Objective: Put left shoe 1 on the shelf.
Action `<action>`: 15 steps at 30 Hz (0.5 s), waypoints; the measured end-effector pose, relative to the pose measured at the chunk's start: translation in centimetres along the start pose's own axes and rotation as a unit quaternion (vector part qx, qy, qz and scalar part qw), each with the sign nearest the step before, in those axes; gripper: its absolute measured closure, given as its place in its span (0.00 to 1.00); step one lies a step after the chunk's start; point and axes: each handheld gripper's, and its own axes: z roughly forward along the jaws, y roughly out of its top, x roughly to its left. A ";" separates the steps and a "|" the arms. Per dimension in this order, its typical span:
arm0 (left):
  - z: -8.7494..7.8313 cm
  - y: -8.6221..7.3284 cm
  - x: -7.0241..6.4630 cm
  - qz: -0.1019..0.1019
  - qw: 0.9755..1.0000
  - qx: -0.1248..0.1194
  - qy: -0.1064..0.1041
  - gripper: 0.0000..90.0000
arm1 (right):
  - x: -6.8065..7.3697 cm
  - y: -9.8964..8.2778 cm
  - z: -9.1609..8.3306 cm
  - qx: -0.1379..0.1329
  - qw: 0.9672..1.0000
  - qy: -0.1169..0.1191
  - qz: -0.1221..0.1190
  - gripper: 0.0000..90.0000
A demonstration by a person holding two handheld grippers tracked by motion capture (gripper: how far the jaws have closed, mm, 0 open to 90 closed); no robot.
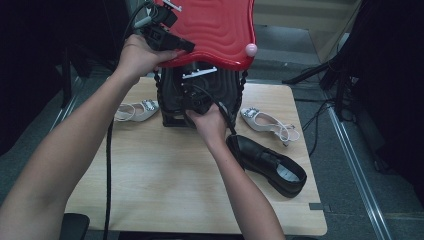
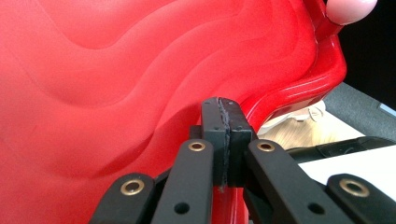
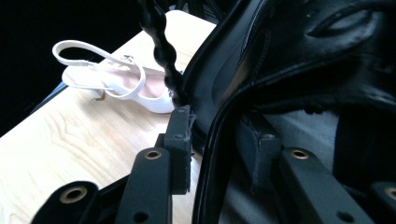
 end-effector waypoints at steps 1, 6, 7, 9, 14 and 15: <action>0.0 0.0 0.0 0.001 1.000 0.000 0.002 1.00 | 0.1 -0.1 -0.5 -0.004 1.000 0.004 0.002 0.73; 0.0 0.0 -0.1 0.000 1.000 0.000 0.002 1.00 | 0.3 -0.7 -2.5 -0.006 1.000 0.011 -0.001 0.81; 0.0 0.0 0.0 -0.002 1.000 0.001 0.001 1.00 | 0.3 -1.0 -3.0 -0.009 1.000 0.014 -0.005 0.83; 0.0 0.0 0.0 -0.004 1.000 0.001 0.000 1.00 | 0.5 -1.8 -4.4 -0.014 0.999 0.029 -0.008 0.92; 0.0 0.1 -0.1 -0.002 1.000 0.003 0.002 1.00 | 0.8 -3.2 -5.7 -0.009 0.999 0.047 -0.019 1.00; 0.0 0.1 -0.1 -0.003 1.000 0.003 0.002 1.00 | 0.9 -4.1 -6.0 -0.007 0.998 0.053 -0.027 1.00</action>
